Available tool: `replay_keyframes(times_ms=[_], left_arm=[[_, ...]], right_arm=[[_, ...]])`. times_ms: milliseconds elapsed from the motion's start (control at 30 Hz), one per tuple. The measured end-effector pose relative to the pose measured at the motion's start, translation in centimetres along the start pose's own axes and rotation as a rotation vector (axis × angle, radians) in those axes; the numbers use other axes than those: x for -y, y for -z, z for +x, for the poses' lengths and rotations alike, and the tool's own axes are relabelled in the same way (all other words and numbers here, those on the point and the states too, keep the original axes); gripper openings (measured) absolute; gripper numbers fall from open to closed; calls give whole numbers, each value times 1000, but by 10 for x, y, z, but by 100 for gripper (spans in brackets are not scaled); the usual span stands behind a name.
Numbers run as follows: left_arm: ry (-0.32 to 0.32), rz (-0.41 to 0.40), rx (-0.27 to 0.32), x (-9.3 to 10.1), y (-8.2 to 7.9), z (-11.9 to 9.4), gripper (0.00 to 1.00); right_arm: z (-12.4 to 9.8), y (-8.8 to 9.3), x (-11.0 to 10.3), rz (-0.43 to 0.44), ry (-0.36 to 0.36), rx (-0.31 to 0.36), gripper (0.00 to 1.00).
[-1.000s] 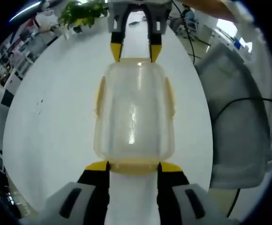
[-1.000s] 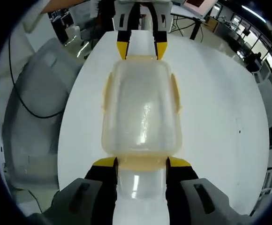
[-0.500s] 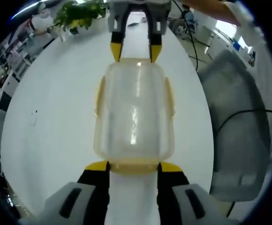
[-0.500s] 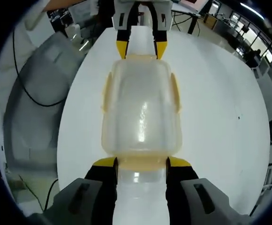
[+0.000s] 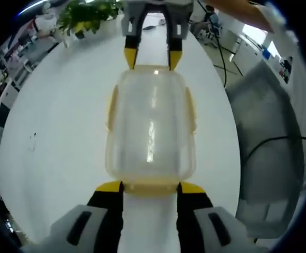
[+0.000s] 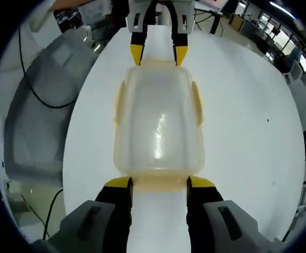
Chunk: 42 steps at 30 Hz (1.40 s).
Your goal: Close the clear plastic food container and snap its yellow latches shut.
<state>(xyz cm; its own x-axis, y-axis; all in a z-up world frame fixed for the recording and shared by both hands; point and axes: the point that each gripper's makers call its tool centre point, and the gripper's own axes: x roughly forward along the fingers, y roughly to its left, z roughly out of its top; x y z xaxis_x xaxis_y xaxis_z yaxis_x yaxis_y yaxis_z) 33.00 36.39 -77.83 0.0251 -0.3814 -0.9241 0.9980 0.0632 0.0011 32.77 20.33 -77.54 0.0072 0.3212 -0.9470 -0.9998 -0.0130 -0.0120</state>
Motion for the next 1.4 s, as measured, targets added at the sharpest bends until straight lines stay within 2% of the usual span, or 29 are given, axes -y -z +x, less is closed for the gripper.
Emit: replay_keyframes(times_ms=[333, 700, 1400], left_arm=[[12, -15, -5, -2, -21, 12, 34], [31, -39, 4, 2, -33, 19, 34], [28, -36, -32, 2, -32, 23, 34]], right_arm=[[-2, 23, 4, -5, 0, -10, 37], [-3, 38, 5, -8, -16, -11, 37], [4, 42, 4, -6, -19, 0, 38]])
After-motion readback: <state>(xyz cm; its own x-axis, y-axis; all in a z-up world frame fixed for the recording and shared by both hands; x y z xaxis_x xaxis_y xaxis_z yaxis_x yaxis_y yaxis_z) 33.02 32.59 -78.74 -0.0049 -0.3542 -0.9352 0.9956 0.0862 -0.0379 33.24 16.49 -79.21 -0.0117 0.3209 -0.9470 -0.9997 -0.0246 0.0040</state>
